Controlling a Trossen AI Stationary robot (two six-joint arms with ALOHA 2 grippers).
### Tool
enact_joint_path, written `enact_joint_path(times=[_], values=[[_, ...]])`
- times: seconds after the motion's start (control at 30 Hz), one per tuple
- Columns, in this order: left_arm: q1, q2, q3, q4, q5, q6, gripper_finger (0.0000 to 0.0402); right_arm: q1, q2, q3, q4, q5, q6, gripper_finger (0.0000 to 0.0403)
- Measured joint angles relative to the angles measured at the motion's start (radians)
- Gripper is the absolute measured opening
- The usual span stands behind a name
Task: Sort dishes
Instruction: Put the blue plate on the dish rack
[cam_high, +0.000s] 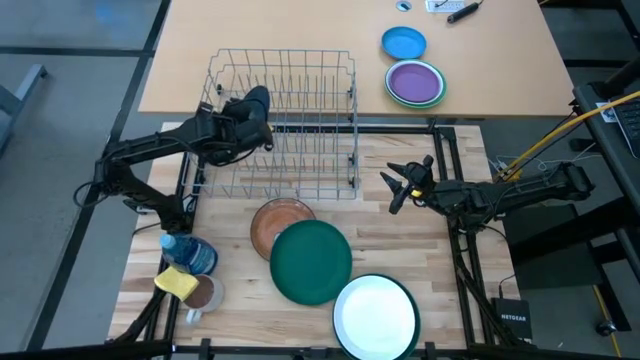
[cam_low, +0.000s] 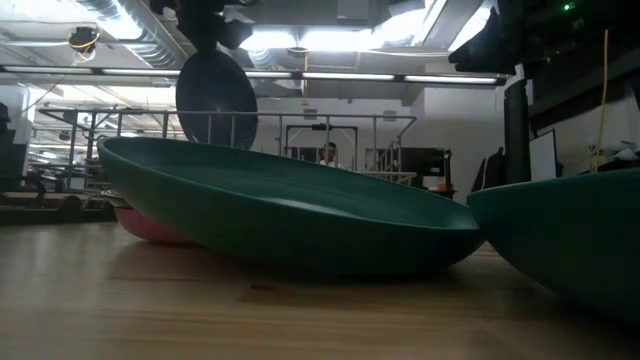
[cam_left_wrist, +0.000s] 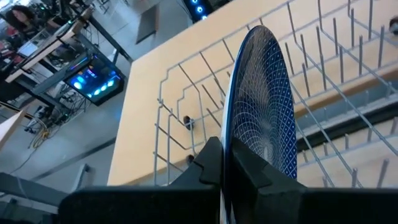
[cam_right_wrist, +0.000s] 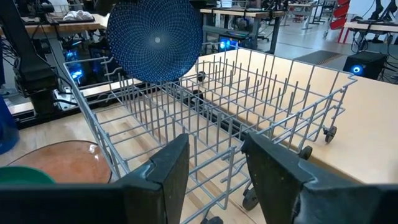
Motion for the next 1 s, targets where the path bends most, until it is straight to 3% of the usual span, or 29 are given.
enact_joint_path(times=[0.43, 1.0], values=[[0.0, 0.091, -0.002, -0.048, 0.082, -0.046, 0.0, 0.0, 0.0, 0.0, -0.006, 0.0, 0.0, 0.0163], [0.0, 0.092, 0.061, -0.076, 0.024, -0.016, 0.0, 0.0, 0.0, 0.0, -0.005, -0.001, 0.001, 0.0163]])
